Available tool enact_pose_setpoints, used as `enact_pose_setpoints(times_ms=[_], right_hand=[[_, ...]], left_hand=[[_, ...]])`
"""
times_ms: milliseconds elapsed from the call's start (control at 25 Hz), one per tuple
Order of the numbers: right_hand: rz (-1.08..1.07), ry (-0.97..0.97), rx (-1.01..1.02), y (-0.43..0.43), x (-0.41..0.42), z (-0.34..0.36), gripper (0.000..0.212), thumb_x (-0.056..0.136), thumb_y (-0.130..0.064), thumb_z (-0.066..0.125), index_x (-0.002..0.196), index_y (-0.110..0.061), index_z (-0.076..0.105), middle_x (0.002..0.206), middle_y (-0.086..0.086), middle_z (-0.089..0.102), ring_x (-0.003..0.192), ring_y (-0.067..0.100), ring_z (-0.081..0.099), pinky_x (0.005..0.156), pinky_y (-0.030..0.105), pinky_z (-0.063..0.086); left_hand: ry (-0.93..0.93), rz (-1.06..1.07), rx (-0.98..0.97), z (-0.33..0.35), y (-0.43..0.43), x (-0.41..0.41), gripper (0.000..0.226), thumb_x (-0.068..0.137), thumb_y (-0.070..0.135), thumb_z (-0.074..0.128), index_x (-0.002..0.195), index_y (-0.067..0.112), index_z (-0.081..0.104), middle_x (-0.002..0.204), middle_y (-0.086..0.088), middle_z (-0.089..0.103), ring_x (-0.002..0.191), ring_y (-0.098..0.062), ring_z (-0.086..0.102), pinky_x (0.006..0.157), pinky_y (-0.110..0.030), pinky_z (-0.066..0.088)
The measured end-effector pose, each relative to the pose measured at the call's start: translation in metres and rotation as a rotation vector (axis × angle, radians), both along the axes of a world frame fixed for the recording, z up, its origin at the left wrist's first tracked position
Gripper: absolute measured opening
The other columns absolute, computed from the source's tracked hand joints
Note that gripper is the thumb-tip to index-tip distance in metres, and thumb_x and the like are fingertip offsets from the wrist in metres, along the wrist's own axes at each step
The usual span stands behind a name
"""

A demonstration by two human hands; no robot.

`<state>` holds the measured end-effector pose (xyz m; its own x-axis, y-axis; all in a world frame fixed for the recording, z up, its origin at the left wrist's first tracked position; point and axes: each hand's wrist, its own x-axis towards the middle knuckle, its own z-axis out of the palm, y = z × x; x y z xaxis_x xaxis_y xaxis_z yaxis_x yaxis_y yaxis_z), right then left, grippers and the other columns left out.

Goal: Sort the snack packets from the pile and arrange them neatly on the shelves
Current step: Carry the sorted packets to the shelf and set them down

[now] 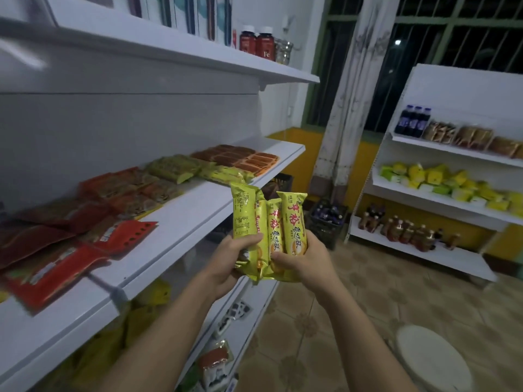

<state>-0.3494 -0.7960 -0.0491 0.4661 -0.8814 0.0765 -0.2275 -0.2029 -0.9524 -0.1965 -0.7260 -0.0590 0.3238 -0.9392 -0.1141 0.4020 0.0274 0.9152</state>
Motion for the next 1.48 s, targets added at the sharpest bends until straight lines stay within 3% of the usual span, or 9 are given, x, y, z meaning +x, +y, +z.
enact_pose_setpoints(times_ms=[280,480,640,800,1000,1120,1240,1360,1480], right_hand=[[0.083,0.061,-0.044,-0.092,0.076,-0.004,0.043,0.074,-0.023,0.084,0.108,-0.032,0.058,0.096,-0.007,0.071,0.083,0.011,0.07,0.075,0.039,0.061],[0.269,0.058,-0.075,-0.118,0.143,0.008,0.03,0.079,-0.024,0.079,0.102,-0.033,0.061,0.091,-0.008,0.072,0.077,0.009,0.071,0.07,0.034,0.061],[0.418,0.037,-0.069,-0.133,0.193,0.012,0.021,0.083,-0.026,0.076,0.1,-0.03,0.063,0.09,-0.005,0.073,0.076,0.011,0.071,0.072,0.033,0.06],[0.55,0.047,-0.089,-0.155,0.237,0.009,0.017,0.081,-0.032,0.073,0.096,-0.027,0.068,0.088,-0.005,0.074,0.08,0.014,0.071,0.08,0.043,0.059],[0.677,0.136,-0.16,-0.182,0.267,0.011,0.011,0.084,-0.032,0.068,0.084,-0.022,0.066,0.075,-0.007,0.069,0.068,0.005,0.063,0.063,0.02,0.051],[0.716,0.198,-0.272,-0.19,0.279,0.005,0.022,0.085,-0.041,0.065,0.084,-0.019,0.066,0.077,-0.005,0.067,0.071,0.009,0.061,0.059,0.022,0.046],[0.704,0.225,-0.373,-0.202,0.285,0.004,0.036,0.087,-0.045,0.061,0.106,-0.015,0.064,0.101,0.006,0.068,0.088,0.021,0.064,0.074,0.032,0.052],[0.645,0.368,-0.651,-0.222,0.287,0.007,0.066,0.092,-0.043,0.057,0.148,-0.02,0.031,0.132,0.01,0.053,0.111,0.03,0.058,0.08,0.035,0.047],[0.596,0.549,-0.915,-0.235,0.284,0.01,0.059,0.093,-0.033,0.055,0.146,-0.026,0.033,0.136,0.012,0.042,0.105,0.029,0.059,0.07,0.031,0.039]], left_hand=[[0.044,-0.049,-0.02,0.009,-0.08,0.065,0.051,0.073,0.022,0.072,0.122,0.008,0.066,0.118,-0.019,0.069,0.11,-0.038,0.065,0.101,-0.055,0.048],[0.08,0.127,-0.033,0.015,-0.083,0.116,0.073,0.064,0.024,0.083,0.13,0.007,0.058,0.123,-0.021,0.065,0.113,-0.041,0.063,0.099,-0.06,0.047],[0.207,0.274,-0.057,0.021,-0.081,0.143,0.046,0.07,0.015,0.075,0.115,0.003,0.071,0.12,-0.026,0.065,0.11,-0.043,0.063,0.101,-0.059,0.045],[0.316,0.477,-0.09,0.018,-0.09,0.156,0.045,0.073,0.016,0.071,0.116,0.002,0.07,0.118,-0.025,0.066,0.106,-0.043,0.065,0.101,-0.063,0.042],[0.348,0.741,-0.17,0.012,-0.11,0.158,0.021,0.071,0.015,0.066,0.085,0.007,0.08,0.102,-0.021,0.072,0.088,-0.036,0.069,0.097,-0.061,0.045],[0.356,0.829,-0.188,0.013,-0.118,0.158,0.018,0.07,0.015,0.066,0.081,0.008,0.08,0.095,-0.019,0.072,0.082,-0.034,0.069,0.093,-0.055,0.048],[0.324,0.855,-0.157,0.013,-0.124,0.157,0.022,0.065,0.011,0.075,0.086,0.007,0.078,0.095,-0.019,0.07,0.083,-0.034,0.069,0.091,-0.053,0.05],[0.269,0.875,-0.046,0.02,-0.134,0.156,0.036,0.052,0.014,0.085,0.087,0.01,0.078,0.099,-0.017,0.068,0.091,-0.036,0.064,0.095,-0.055,0.048],[0.256,0.881,-0.011,0.027,-0.142,0.151,0.036,0.052,0.015,0.085,0.086,0.011,0.076,0.098,-0.017,0.063,0.092,-0.035,0.06,0.092,-0.053,0.05]])
